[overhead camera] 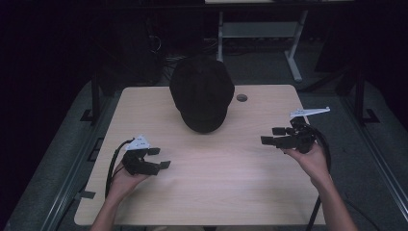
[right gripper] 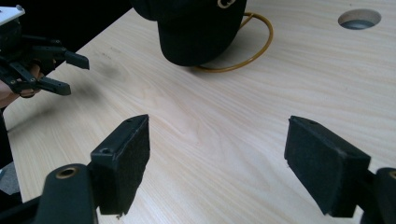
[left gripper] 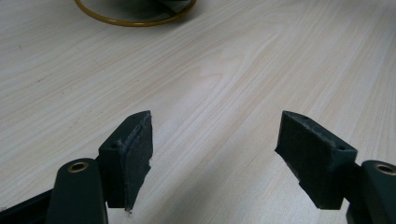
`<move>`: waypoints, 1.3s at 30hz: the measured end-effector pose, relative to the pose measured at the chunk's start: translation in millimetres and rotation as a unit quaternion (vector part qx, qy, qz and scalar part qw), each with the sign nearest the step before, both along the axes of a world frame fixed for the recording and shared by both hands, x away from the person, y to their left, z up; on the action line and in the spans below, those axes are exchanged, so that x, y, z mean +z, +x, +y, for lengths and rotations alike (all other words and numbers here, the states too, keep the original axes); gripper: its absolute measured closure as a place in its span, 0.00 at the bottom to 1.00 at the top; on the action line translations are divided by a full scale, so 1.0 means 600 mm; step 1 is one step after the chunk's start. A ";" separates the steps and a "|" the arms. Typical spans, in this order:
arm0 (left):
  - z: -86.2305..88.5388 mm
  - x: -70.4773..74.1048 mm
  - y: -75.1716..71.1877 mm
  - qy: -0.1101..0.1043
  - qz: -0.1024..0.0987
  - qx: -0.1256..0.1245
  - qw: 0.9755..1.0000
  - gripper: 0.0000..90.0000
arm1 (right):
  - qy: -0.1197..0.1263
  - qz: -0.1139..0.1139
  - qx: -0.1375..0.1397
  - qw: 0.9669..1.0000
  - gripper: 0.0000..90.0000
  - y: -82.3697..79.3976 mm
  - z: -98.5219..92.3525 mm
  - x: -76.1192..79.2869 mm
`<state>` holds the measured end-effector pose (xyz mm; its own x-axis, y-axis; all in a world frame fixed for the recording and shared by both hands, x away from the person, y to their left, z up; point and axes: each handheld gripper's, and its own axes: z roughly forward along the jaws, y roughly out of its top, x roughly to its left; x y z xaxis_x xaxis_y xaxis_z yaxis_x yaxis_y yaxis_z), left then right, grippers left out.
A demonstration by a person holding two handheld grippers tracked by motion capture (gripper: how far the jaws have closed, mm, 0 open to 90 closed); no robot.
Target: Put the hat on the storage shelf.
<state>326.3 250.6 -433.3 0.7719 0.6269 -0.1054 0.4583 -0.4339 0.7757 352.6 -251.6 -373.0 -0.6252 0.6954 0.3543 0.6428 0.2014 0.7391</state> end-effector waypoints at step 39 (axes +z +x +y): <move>-0.005 -0.006 -0.004 0.006 0.001 -0.001 1.000 0.29 | -0.008 0.012 -0.014 1.000 0.24 -0.071 -0.036 -0.077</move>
<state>323.9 247.5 -436.6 0.7735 0.6260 -0.0994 0.4587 -0.4446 0.7693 310.2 -273.3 -419.4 -0.5968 0.7184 0.3575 0.6656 0.1943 0.7206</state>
